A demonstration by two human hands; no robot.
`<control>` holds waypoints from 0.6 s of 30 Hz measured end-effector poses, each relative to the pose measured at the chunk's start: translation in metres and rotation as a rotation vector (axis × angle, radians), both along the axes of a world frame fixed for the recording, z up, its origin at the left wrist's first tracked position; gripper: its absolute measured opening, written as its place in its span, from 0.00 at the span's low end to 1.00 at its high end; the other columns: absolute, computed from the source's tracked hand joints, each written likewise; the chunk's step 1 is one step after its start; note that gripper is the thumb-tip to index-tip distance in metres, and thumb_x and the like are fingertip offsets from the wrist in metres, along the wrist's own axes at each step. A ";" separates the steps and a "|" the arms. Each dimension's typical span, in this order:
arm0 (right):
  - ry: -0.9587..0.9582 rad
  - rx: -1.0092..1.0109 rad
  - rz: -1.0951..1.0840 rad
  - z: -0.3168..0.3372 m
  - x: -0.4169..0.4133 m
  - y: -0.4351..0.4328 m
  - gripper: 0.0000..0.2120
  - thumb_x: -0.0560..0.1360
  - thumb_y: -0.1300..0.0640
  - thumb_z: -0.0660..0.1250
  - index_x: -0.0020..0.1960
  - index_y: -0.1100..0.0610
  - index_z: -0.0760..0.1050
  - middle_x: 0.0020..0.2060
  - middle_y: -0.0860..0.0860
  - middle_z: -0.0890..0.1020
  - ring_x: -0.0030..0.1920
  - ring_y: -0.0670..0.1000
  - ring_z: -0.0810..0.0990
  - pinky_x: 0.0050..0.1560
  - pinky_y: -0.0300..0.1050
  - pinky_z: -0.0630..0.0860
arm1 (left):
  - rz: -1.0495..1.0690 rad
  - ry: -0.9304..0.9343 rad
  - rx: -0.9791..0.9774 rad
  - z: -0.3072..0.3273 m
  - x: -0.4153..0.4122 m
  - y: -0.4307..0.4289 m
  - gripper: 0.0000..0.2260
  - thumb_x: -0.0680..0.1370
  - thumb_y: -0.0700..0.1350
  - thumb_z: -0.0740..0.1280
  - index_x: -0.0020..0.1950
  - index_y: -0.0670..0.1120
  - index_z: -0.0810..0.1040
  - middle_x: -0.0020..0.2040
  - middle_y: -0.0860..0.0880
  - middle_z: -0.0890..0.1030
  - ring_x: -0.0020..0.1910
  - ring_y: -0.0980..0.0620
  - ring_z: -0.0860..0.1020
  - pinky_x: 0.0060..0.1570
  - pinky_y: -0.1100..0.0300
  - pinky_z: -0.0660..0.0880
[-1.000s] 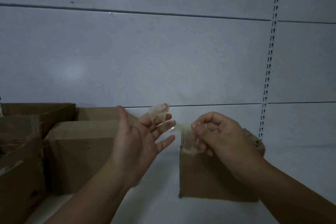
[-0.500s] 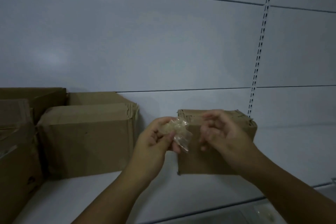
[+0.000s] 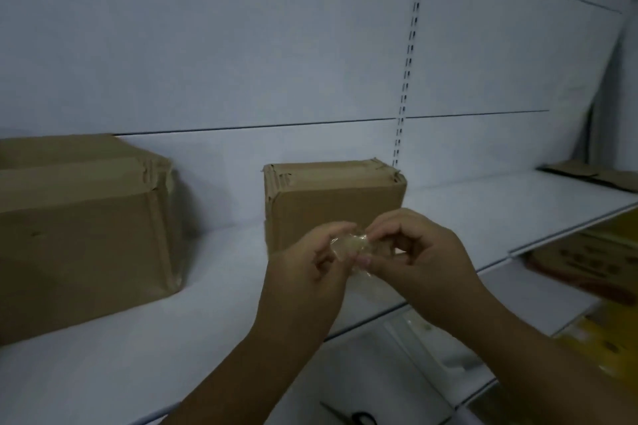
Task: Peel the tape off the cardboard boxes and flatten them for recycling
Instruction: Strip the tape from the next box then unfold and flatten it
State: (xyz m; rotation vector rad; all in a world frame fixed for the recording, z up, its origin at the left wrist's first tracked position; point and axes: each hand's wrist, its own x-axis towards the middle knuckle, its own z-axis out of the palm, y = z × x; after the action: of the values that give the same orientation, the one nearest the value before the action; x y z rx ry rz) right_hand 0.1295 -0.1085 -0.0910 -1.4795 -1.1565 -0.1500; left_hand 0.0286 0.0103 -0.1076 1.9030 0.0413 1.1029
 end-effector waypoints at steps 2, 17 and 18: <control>0.132 -0.003 -0.063 -0.007 0.007 -0.016 0.12 0.64 0.62 0.77 0.40 0.50 0.76 0.40 0.49 0.82 0.39 0.51 0.81 0.38 0.41 0.78 | -0.162 0.059 -0.082 -0.005 0.011 -0.010 0.17 0.74 0.37 0.70 0.52 0.60 0.78 0.43 0.56 0.84 0.42 0.59 0.82 0.43 0.66 0.78; 0.536 -0.130 -0.334 -0.084 0.067 -0.158 0.07 0.68 0.70 0.72 0.37 0.61 0.77 0.31 0.61 0.79 0.30 0.51 0.76 0.31 0.41 0.74 | -0.607 0.405 -0.696 -0.078 0.104 -0.130 0.17 0.68 0.35 0.73 0.54 0.45 0.77 0.43 0.40 0.84 0.40 0.48 0.84 0.37 0.60 0.79; 0.595 -0.126 -0.313 -0.092 0.072 -0.165 0.05 0.69 0.71 0.71 0.38 0.63 0.77 0.31 0.61 0.80 0.30 0.50 0.78 0.32 0.40 0.76 | -0.585 0.440 -0.712 -0.083 0.112 -0.137 0.18 0.69 0.34 0.73 0.56 0.45 0.75 0.45 0.40 0.84 0.40 0.49 0.84 0.37 0.60 0.79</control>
State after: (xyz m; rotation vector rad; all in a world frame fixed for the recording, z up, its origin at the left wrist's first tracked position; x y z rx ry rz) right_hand 0.2013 -0.2736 -0.1831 -1.6577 -0.4601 0.1472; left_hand 0.1403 -0.1265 -0.1908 1.3326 0.1001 0.2050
